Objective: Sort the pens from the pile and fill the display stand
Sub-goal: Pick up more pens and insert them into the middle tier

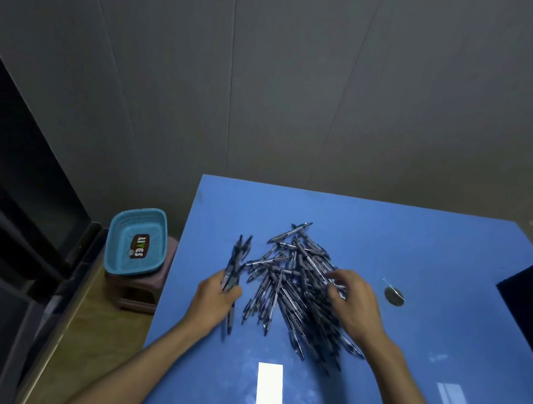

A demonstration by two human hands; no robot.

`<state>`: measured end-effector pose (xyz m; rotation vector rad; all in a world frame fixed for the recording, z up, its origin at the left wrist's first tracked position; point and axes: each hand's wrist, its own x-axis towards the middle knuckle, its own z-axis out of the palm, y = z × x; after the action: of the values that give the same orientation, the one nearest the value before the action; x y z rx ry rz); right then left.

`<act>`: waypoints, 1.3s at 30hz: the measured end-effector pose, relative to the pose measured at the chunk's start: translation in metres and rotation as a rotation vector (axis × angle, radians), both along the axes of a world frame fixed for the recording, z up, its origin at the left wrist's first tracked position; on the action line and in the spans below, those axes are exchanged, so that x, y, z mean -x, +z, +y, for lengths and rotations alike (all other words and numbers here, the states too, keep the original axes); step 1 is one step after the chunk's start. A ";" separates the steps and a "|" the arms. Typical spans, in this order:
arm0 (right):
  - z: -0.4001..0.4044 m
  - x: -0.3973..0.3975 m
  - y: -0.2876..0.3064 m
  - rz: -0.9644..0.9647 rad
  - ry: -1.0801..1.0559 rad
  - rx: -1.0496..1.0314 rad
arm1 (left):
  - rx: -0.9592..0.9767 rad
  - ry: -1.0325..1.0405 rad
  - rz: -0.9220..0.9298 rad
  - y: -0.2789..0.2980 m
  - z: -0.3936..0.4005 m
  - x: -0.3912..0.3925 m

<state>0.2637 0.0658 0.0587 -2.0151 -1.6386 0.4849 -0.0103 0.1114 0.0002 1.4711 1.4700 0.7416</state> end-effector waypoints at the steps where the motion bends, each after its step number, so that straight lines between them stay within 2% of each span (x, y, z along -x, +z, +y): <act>1: 0.001 0.002 0.000 -0.004 0.003 0.002 | -0.003 0.023 -0.015 0.000 0.004 0.004; 16: 0.010 0.025 0.001 -0.027 -0.012 -0.042 | -0.173 0.310 -0.202 0.002 0.041 -0.007; 24: -0.001 0.010 -0.003 -0.050 -0.085 -0.016 | -0.205 0.229 -0.091 -0.029 0.047 -0.001; 28: 0.001 0.011 0.000 -0.044 -0.101 -0.040 | -0.299 0.341 -0.150 -0.015 0.052 -0.007; 31: 0.003 0.013 -0.001 -0.057 -0.098 -0.043 | -0.350 0.346 -0.169 -0.005 0.058 -0.012; 36: 0.001 0.019 -0.005 -0.086 -0.082 -0.014 | -0.330 0.380 -0.103 -0.023 0.057 -0.007; 39: 0.000 0.022 -0.005 -0.118 -0.066 0.003 | -0.346 0.353 0.012 -0.044 0.049 0.002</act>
<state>0.2413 0.0656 0.0536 -2.1281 -1.6341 0.3512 -0.0123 0.1608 -0.0434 1.4807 1.6952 1.2555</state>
